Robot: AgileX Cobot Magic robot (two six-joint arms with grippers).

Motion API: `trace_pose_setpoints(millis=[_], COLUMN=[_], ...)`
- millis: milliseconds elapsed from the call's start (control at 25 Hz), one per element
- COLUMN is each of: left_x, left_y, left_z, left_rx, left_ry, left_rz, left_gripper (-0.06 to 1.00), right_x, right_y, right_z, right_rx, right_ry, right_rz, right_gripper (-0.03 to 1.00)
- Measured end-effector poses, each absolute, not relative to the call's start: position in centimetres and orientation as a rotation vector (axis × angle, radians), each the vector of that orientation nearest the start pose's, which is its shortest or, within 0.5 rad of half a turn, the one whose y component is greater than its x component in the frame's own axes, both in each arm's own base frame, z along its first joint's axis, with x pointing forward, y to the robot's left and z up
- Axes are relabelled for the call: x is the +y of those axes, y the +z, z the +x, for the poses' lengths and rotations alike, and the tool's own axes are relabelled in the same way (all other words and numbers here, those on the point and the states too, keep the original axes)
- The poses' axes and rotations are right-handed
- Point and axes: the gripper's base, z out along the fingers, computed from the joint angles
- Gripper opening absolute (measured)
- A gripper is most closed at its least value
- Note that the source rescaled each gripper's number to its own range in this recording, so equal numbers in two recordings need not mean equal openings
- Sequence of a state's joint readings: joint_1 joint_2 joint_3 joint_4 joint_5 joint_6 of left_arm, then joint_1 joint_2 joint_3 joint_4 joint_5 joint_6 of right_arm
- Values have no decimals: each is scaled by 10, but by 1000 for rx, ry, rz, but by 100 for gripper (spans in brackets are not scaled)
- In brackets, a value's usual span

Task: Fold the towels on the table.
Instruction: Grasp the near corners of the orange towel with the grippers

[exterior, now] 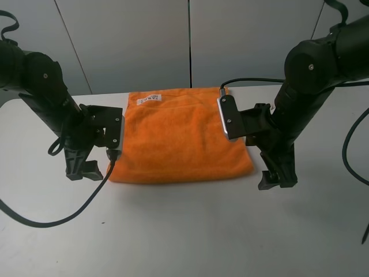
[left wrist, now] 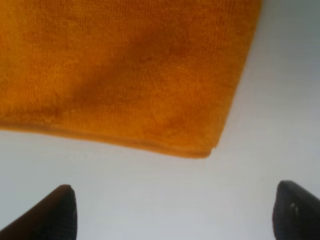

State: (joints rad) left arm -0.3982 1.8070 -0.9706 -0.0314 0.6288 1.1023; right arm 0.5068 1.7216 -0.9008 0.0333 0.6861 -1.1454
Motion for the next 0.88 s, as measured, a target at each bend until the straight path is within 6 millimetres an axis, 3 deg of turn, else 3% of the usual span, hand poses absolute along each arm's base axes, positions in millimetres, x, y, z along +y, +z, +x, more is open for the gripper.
trace_pose_setpoints(millis=[400,880], left_x=[-138,-140], left_y=[117,105], left_z=[293,295], left_rx=[2191,2210], left_ry=[57,36], left_rz=[2051,2024], left_gripper=[100,100], right_x=[150,157], right_y=[134,117], right_z=[266,279], right_rx=[2064,2055], right_ry=[-13,-6], right_rz=[-2245,-2276], right_gripper=[100,100])
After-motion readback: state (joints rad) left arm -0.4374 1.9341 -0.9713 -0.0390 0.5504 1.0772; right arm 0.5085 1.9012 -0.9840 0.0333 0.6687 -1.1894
